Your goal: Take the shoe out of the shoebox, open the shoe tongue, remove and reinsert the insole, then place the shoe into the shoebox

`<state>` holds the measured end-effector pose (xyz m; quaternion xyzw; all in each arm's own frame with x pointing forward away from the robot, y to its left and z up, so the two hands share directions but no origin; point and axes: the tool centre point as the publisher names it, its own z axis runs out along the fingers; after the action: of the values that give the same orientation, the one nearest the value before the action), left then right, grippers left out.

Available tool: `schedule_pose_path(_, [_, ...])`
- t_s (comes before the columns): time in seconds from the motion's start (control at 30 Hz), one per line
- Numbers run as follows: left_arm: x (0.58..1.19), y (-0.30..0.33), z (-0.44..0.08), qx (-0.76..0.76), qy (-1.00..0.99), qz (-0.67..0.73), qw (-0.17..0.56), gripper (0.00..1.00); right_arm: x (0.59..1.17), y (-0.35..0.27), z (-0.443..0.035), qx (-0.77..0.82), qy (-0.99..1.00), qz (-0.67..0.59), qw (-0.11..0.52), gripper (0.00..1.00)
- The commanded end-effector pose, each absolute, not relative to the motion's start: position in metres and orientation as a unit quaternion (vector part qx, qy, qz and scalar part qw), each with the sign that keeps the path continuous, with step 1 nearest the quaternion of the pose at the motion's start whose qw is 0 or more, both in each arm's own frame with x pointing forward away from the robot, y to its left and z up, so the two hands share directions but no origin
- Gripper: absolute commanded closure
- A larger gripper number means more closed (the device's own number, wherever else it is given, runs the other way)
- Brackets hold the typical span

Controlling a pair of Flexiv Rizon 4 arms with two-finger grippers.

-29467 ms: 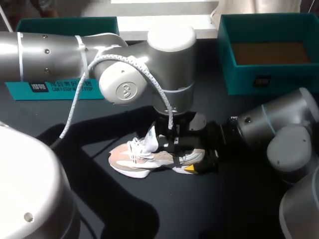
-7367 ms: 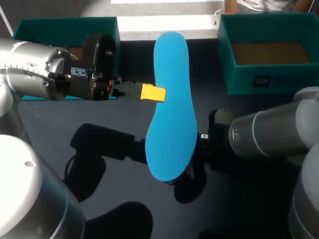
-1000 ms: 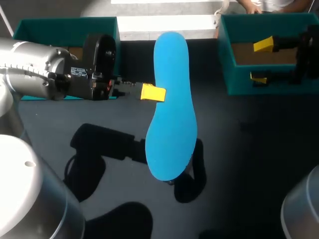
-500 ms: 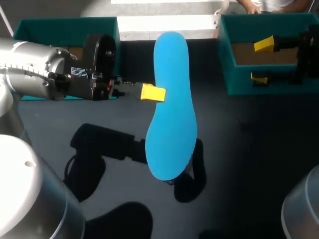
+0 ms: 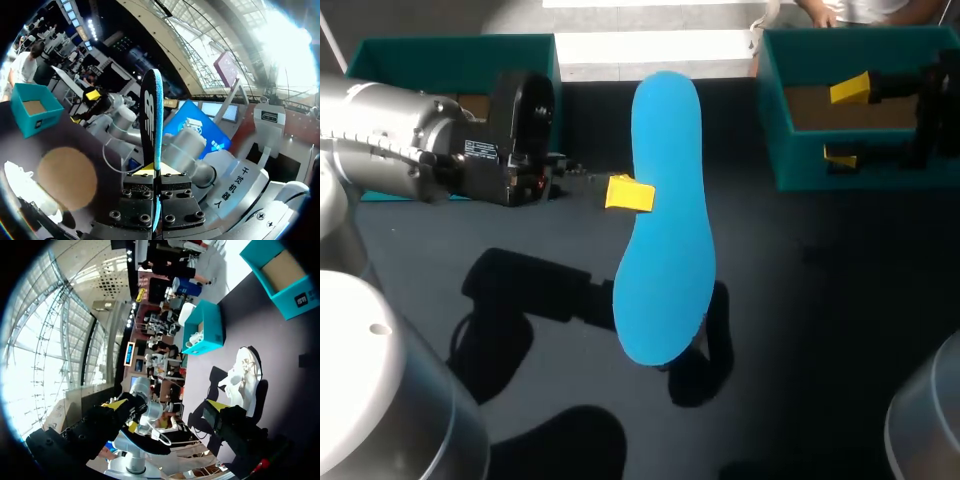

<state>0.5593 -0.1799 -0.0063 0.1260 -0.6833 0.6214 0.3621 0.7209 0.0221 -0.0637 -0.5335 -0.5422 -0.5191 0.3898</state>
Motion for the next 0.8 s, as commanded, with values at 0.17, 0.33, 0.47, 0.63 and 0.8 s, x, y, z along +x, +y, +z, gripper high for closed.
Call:
schedule_pose_path(0.17, [0.560,-0.165,-0.019,-0.052,-0.799,0.597,0.038,1.00,0.722,0.024,-0.064,-0.534,-0.543,-0.518,0.390,0.00])
schedule_pose_path(0.33, [0.566,-0.158,-0.016,-0.152,-0.808,0.562,-0.095,1.00,0.722,0.024,-0.064,-0.534,-0.543,-0.518,0.390,0.00])
schedule_pose_path(0.47, [0.569,-0.154,-0.014,-0.159,-0.807,0.558,-0.113,1.00,0.722,0.024,-0.064,-0.534,-0.543,-0.518,0.390,0.00])
schedule_pose_path(0.63, [0.569,-0.154,-0.014,-0.159,-0.807,0.558,-0.113,1.00,0.722,0.024,-0.064,-0.534,-0.543,-0.518,0.390,0.00])
schedule_pose_path(0.8, [0.569,-0.154,-0.014,-0.159,-0.807,0.558,-0.113,1.00,0.722,0.024,-0.064,-0.534,-0.543,-0.518,0.390,0.00])
